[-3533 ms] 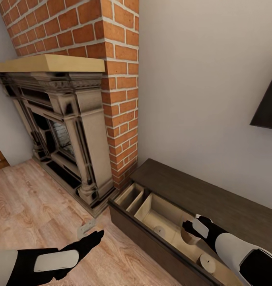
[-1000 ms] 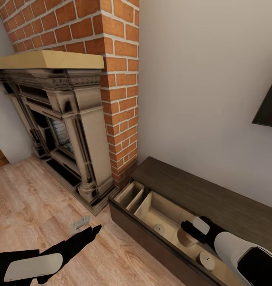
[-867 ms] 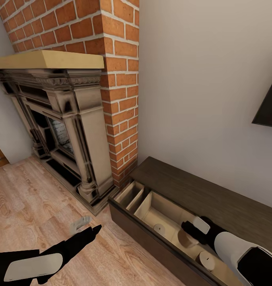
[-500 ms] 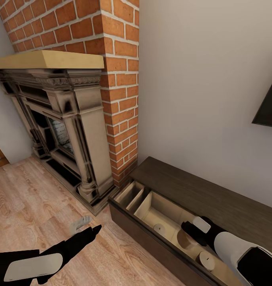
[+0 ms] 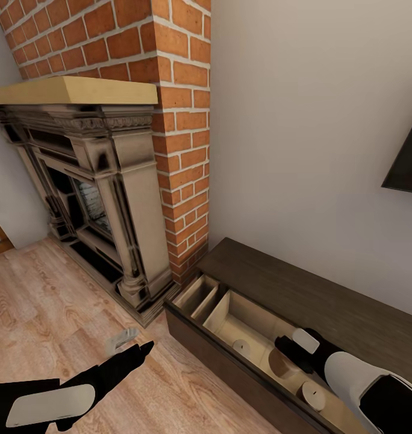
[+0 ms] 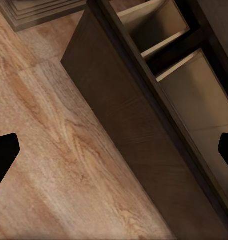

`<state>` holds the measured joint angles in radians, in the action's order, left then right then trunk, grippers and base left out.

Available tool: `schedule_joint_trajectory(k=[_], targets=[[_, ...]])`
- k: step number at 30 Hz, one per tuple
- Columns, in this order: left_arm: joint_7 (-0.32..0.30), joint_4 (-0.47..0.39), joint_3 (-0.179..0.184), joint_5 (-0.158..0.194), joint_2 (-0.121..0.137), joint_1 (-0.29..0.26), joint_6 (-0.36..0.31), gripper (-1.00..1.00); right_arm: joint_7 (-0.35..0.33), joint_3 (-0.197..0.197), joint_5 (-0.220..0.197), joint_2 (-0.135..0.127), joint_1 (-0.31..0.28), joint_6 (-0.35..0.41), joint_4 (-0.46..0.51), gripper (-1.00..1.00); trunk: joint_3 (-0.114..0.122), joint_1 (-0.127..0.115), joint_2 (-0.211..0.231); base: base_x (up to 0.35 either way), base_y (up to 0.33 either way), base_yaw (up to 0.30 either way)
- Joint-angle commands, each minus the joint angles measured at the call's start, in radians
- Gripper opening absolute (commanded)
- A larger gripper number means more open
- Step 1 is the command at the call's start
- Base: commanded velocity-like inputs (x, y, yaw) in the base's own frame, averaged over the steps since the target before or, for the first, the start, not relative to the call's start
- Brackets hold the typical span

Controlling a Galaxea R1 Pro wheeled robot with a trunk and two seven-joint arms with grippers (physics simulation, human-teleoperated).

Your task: Place each of the two pumpkins and all three candles from the living room inside a cabinet in the living room (use any cabinet), then make sure every cabinet is closed, and position the cauldron so it is next to a table in the living room.

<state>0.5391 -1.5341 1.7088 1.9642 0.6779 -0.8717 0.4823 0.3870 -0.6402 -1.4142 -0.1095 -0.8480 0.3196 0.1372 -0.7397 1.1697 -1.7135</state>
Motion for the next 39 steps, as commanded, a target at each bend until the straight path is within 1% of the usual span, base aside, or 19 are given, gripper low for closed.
schedule_joint_trajectory(k=[1, 16, 19, 23, 27, 30, 33, 39], targets=[[0.001, -0.001, 0.003, 0.004, 0.000, -0.002, 0.006, 1.00, 0.007, -0.006, -0.006, -0.001, 0.000, 0.004, 0.003, 1.00, -0.001, 0.000, -0.001, 0.000, 0.000, 0.000], [0.001, -0.001, 0.003, 0.004, 0.000, -0.002, 0.006, 1.00, 0.009, -0.007, -0.006, -0.002, 0.000, -0.004, 0.003, 1.00, -0.001, 0.000, -0.001, 0.000, 0.000, 0.000], [0.001, -0.001, 0.003, 0.004, 0.000, -0.002, 0.006, 1.00, 0.010, -0.008, -0.005, -0.001, 0.000, -0.026, 0.004, 1.00, -0.001, 0.000, -0.001, 0.000, 0.000, 0.000], [0.001, -0.001, 0.003, 0.004, 0.000, -0.002, 0.006, 1.00, 0.012, -0.012, -0.001, 0.001, 0.000, -0.080, 0.011, 1.00, -0.001, 0.000, -0.001, 0.000, 0.000, 0.000], [0.001, -0.001, 0.003, 0.004, 0.000, -0.003, 0.006, 1.00, 0.014, -0.014, 0.001, 0.002, 0.000, -0.098, 0.014, 1.00, -0.001, 0.000, -0.001, 0.000, 0.000, 0.000], [0.001, -0.001, 0.003, 0.004, 0.000, -0.002, 0.006, 1.00, 0.016, -0.017, 0.003, 0.003, 0.000, -0.137, 0.015, 1.00, -0.001, 0.000, -0.001, 0.000, 0.000, 0.000], [0.001, -0.001, 0.003, 0.004, 0.000, -0.002, 0.006, 1.00, 0.030, -0.019, 0.015, 0.005, 0.000, -0.177, 0.015, 1.00, -0.001, 0.000, -0.001, 0.000, 0.000, 0.000], [0.001, -0.001, 0.003, 0.004, 0.000, -0.002, 0.006, 1.00, 0.045, -0.019, 0.028, 0.005, 0.000, -0.196, 0.015, 1.00, -0.001, 0.000, -0.001, 0.000, 0.000, 0.000]])
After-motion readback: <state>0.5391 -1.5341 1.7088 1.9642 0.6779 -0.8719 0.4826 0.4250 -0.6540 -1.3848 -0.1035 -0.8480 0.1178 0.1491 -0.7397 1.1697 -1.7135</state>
